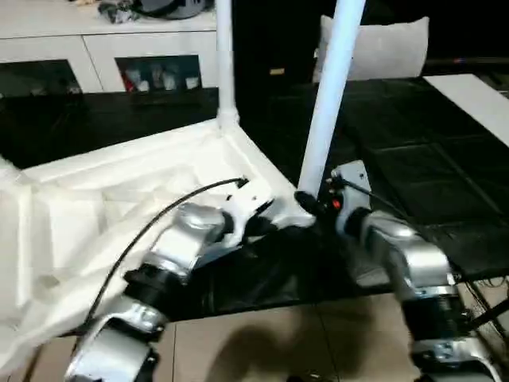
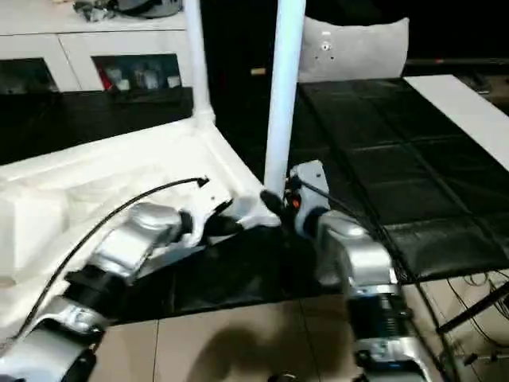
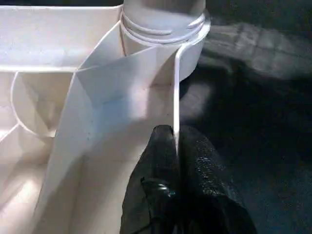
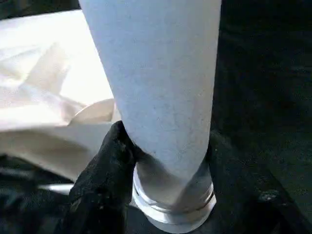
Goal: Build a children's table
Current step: Rotate leg to tighten
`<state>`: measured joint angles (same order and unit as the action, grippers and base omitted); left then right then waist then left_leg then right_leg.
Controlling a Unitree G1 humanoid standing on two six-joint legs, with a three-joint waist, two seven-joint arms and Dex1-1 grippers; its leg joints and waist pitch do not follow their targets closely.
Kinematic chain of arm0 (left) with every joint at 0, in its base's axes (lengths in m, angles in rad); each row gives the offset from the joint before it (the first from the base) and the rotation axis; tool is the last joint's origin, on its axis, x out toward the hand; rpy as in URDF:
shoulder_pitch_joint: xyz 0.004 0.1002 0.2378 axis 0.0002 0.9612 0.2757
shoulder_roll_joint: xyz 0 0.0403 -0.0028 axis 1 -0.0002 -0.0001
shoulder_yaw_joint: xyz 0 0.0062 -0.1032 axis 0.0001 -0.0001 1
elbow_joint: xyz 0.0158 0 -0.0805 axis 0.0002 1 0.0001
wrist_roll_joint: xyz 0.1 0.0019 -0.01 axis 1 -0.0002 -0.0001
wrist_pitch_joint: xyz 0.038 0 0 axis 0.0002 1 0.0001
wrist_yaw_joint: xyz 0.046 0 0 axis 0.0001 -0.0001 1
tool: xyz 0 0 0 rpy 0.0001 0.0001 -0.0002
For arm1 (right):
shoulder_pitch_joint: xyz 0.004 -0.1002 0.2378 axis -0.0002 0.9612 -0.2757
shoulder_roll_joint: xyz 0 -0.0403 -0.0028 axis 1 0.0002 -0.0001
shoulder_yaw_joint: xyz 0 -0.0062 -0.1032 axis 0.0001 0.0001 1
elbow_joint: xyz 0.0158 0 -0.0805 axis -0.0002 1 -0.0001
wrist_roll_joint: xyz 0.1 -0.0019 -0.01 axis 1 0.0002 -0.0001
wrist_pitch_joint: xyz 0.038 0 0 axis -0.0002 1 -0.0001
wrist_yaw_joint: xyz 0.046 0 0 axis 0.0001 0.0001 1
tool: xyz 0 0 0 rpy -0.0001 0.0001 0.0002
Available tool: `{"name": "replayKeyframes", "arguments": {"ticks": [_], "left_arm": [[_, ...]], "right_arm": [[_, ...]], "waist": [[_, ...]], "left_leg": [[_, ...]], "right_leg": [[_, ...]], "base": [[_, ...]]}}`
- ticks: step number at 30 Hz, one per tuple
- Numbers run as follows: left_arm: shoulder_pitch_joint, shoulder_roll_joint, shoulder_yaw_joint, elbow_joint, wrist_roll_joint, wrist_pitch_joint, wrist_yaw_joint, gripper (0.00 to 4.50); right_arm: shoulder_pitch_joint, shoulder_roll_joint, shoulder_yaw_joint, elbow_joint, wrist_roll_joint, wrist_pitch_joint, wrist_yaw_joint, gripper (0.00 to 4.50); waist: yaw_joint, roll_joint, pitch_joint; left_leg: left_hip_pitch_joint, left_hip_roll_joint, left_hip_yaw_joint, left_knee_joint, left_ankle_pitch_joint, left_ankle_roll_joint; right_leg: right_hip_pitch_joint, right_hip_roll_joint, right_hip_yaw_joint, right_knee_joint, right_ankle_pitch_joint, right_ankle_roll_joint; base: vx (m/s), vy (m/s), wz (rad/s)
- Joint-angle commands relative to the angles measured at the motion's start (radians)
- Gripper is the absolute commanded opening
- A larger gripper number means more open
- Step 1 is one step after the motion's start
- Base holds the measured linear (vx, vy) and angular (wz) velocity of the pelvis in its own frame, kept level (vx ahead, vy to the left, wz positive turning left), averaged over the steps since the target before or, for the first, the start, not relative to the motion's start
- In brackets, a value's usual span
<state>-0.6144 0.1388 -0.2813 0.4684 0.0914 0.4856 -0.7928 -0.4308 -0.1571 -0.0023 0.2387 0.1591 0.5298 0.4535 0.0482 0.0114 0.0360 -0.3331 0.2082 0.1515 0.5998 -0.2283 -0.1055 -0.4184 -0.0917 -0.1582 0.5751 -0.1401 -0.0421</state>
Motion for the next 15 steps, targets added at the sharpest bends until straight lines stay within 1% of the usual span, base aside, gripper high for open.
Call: {"name": "replayKeyframes", "arguments": {"ticks": [1,2,3,4,6,7,9,10,11,13,14,15], "left_arm": [[-0.027,-0.026,-0.008,-0.032,-0.011,-0.018,0.006,0.00],[-0.025,-0.022,-0.013,-0.036,-0.011,-0.026,-0.003,0.00],[-0.021,-0.014,-0.019,-0.042,-0.012,-0.038,-0.015,0.00],[-0.018,-0.007,-0.025,-0.046,-0.014,-0.049,-0.025,0.00],[-0.015,0.009,-0.032,-0.045,-0.012,-0.067,-0.040,0.00],[-0.013,0.020,-0.039,-0.045,-0.010,-0.091,-0.057,0.00],[-0.010,0.040,-0.044,-0.044,-0.012,-0.112,-0.085,0.00],[-0.007,0.061,-0.053,-0.042,-0.013,-0.144,-0.121,0.00],[-0.007,0.074,-0.060,-0.038,-0.014,-0.155,-0.145,0.00],[-0.007,0.108,-0.080,-0.027,-0.014,-0.210,-0.208,0.00],[-0.007,0.108,-0.080,-0.027,-0.014,-0.210,-0.208,0.00],[-0.007,0.142,-0.099,-0.017,-0.017,-0.256,-0.274,0.00]], "right_arm": [[-0.002,0.022,0.029,-0.003,0.028,0.002,0.023,2.67],[0.002,0.017,0.033,-0.011,0.033,0.006,0.036,2.67],[0.008,0.007,0.041,-0.021,0.029,-0.002,0.052,2.81],[0.013,-0.002,0.050,-0.029,0.021,-0.012,0.064,3.05],[0.021,-0.017,0.046,-0.036,0.031,-0.010,0.091,3.07],[0.024,-0.029,0.046,-0.037,0.032,-0.025,0.110,3.23],[0.031,-0.067,0.054,-0.041,0.033,-0.044,0.163,3.48],[0.038,-0.106,0.066,-0.046,0.034,-0.069,0.223,3.48],[0.042,-0.129,0.071,-0.051,0.039,-0.080,0.261,3.58],[0.047,-0.177,0.079,-0.063,0.049,-0.099,0.339,3.82],[0.047,-0.177,0.079,-0.063,0.049,-0.099,0.339,3.82],[0.052,-0.231,0.099,-0.077,0.049,-0.117,0.421,3.90]], "waist": [[0.007,-0.004,-0.067],[0.006,-0.004,-0.067],[0.007,-0.004,-0.067],[0.008,-0.004,-0.067],[0.009,-0.004,-0.066],[0.009,-0.005,-0.067],[0.011,-0.004,-0.066],[0.013,-0.004,-0.065],[0.016,-0.004,-0.064],[0.019,-0.006,-0.063],[0.020,-0.006,-0.063],[0.021,-0.005,-0.063]], "left_leg": [[-0.022,0.008,0.006,-0.062,-0.041,0.086],[-0.023,0.009,0.006,-0.062,-0.040,0.088],[-0.021,0.010,0.006,-0.062,-0.038,0.092],[-0.021,0.010,0.005,-0.062,-0.039,0.093],[-0.022,0.010,0.007,-0.063,-0.047,0.098],[-0.021,0.010,0.008,-0.062,-0.047,0.099],[-0.020,0.010,0.009,-0.062,-0.048,0.103],[-0.020,0.011,0.009,-0.062,-0.054,0.106],[-0.019,0.011,0.009,-0.062,-0.059,0.106],[-0.019,0.012,0.010,-0.063,-0.074,0.110],[-0.019,0.010,0.009,-0.063,-0.075,0.110],[-0.016,0.013,0.010,-0.063,-0.073,0.107]], "right_leg": [[0.080,-0.053,0.053,-0.073,-0.322,-0.074],[0.081,-0.053,0.054,-0.072,-0.314,-0.079],[0.080,-0.054,0.056,-0.070,-0.303,-0.087],[0.081,-0.055,0.056,-0.069,-0.299,-0.091],[0.082,-0.055,0.057,-0.070,-0.299,-0.095],[0.082,-0.057,0.058,-0.069,-0.298,-0.098],[0.082,-0.057,0.059,-0.070,-0.299,-0.098],[0.082,-0.056,0.059,-0.071,-0.304,-0.095],[0.082,-0.057,0.058,-0.072,-0.312,-0.093],[0.081,-0.057,0.059,-0.074,-0.337,-0.086],[0.081,-0.057,0.058,-0.074,-0.341,-0.084],[0.078,-0.058,0.060,-0.074,-0.344,-0.087]], "base": [[0.000,0.000,0.00],[0.000,0.000,0.00],[0.000,0.000,0.00],[0.000,0.000,0.00],[0.000,0.000,0.00],[0.000,0.000,0.00],[0.000,0.000,0.00],[0.000,0.000,0.00],[0.000,0.000,0.00],[0.000,0.000,0.00],[0.000,0.000,0.00],[0.000,0.000,0.00]]}}
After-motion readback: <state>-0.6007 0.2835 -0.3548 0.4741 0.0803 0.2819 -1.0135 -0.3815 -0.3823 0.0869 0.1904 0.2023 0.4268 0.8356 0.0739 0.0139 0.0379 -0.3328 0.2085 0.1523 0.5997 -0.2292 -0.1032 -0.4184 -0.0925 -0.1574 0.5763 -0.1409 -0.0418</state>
